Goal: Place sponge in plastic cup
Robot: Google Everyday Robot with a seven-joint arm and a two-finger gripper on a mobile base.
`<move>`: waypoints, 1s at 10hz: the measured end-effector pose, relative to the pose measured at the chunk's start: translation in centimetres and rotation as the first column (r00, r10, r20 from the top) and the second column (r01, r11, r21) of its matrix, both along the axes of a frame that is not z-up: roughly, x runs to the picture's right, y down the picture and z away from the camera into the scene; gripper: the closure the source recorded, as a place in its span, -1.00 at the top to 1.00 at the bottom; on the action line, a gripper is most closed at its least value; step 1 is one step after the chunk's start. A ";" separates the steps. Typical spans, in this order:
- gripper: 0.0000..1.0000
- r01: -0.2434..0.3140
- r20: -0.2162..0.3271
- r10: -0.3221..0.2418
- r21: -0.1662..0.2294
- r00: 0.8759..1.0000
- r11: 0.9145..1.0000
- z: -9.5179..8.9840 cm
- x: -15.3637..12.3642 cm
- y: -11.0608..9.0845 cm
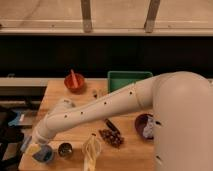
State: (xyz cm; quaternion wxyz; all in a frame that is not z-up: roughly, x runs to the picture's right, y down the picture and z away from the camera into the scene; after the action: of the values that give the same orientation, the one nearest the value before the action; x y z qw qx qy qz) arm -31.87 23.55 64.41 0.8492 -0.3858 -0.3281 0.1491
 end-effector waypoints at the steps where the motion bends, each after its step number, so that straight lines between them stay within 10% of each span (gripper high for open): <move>1: -1.00 -0.005 0.003 0.005 -0.006 1.000 1.000 0.1 0.0 0.2; 10: -1.00 -0.055 0.016 0.056 -0.017 0.998 0.998 2.7 0.9 1.4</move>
State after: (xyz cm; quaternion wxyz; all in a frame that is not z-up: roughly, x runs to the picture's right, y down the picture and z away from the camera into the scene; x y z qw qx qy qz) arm -30.94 24.96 67.13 0.8387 -0.3850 -0.3445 0.1721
